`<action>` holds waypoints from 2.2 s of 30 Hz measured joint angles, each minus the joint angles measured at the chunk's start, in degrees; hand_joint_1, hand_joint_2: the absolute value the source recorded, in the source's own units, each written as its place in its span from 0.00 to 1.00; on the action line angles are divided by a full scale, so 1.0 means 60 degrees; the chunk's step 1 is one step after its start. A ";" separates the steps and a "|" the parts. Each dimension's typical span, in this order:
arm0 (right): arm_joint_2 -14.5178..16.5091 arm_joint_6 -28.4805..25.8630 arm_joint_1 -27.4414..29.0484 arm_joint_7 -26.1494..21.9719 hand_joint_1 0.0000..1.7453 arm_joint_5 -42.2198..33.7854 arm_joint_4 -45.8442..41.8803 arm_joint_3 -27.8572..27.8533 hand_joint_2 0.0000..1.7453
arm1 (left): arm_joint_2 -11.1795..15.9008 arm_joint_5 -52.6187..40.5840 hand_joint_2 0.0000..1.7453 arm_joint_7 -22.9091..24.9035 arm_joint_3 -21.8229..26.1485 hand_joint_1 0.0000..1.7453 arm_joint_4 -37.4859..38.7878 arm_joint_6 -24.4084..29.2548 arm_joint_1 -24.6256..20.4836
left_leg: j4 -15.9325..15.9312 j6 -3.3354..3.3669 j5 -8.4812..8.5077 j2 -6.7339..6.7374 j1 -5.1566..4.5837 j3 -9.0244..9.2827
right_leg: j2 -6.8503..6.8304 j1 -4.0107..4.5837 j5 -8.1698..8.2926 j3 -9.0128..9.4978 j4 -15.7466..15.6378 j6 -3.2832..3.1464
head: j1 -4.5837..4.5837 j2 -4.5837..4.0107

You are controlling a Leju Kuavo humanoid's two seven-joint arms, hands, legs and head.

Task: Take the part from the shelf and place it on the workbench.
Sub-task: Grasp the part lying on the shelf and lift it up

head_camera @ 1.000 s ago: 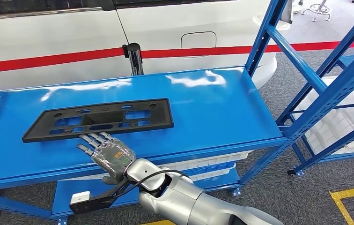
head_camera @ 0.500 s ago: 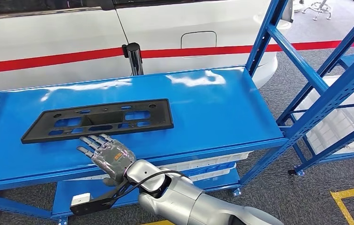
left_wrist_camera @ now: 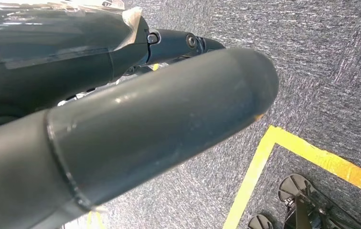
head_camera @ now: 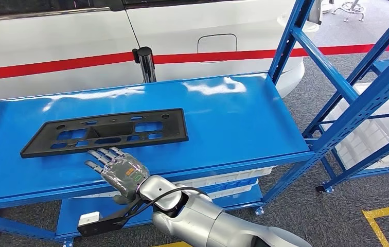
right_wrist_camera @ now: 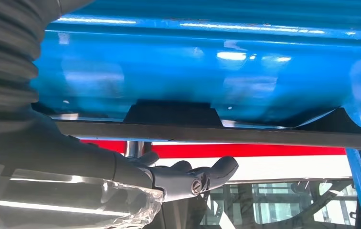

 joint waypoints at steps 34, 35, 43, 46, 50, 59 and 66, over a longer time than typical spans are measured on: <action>-0.0004 -0.1504 -0.1160 0.0949 0.00 0.0345 0.1099 -0.1846 1.00 | -0.0032 -0.0299 0.00 -0.0923 -0.0004 0.00 0.0000 -0.0302 0.0036 | 0.0002 -0.0012 -0.0006 0.0003 0.0009 0.0003 | 0.0004 0.0000 -0.0001 0.0004 0.0002 -0.0002 | 0.0000 0.0000; -0.0003 -0.1513 -0.1158 0.0905 0.00 0.0476 0.1095 -0.1975 1.00 | -0.0029 -0.0334 0.00 -0.0935 -0.0004 0.00 0.0000 -0.0323 0.0035 | 0.0002 -0.0012 -0.0006 0.0003 0.0009 0.0003 | 0.0004 0.0000 -0.0001 0.0004 0.0002 -0.0002 | 0.0000 0.0000; -0.0004 -0.1127 -0.1037 0.0884 0.00 0.1378 0.1070 -0.2646 1.00 | 0.0022 -0.0411 0.00 -0.1005 -0.0002 0.00 0.0000 -0.0454 0.0033 | 0.0001 -0.0012 -0.0006 0.0003 0.0009 0.0003 | 0.0004 0.0000 -0.0002 0.0002 0.0001 -0.0002 | 0.0000 0.0000; -0.0005 -0.1027 -0.0983 0.1008 0.00 0.1470 0.1165 -0.2677 1.00 | 0.0022 -0.0403 0.00 -0.1032 0.0000 0.00 0.0000 -0.0430 0.0033 | 0.0001 -0.0012 -0.0006 0.0003 0.0010 0.0003 | 0.0004 0.0000 -0.0002 0.0002 0.0001 -0.0002 | -0.0001 0.0000; -0.0005 -0.1008 -0.0968 0.1080 0.00 0.1482 0.1337 -0.2730 1.00 | 0.0022 -0.0397 0.00 -0.1035 0.0000 0.00 0.0000 -0.0398 0.0033 | 0.0001 -0.0012 -0.0006 0.0003 0.0010 0.0003 | 0.0005 0.0000 -0.0002 0.0002 0.0001 -0.0002 | 0.0000 0.0000; -0.0005 -0.1008 -0.0949 0.1090 0.00 0.1482 0.1538 -0.2782 1.00 | 0.0022 -0.0397 0.00 -0.1034 0.0000 0.00 0.0000 -0.0372 0.0032 | 0.0001 -0.0012 -0.0007 0.0003 0.0010 0.0002 | 0.0005 0.0000 -0.0002 0.0001 0.0001 -0.0002 | -0.0001 0.0000; -0.0005 -0.1007 -0.0946 0.1093 0.00 0.1482 0.1594 -0.2782 1.00 | 0.0022 -0.0397 0.00 -0.1034 0.0000 0.00 0.0000 -0.0372 0.0033 | 0.0001 -0.0012 -0.0007 0.0003 0.0010 0.0002 | 0.0005 0.0000 -0.0002 0.0001 0.0001 -0.0002 | -0.0002 0.0000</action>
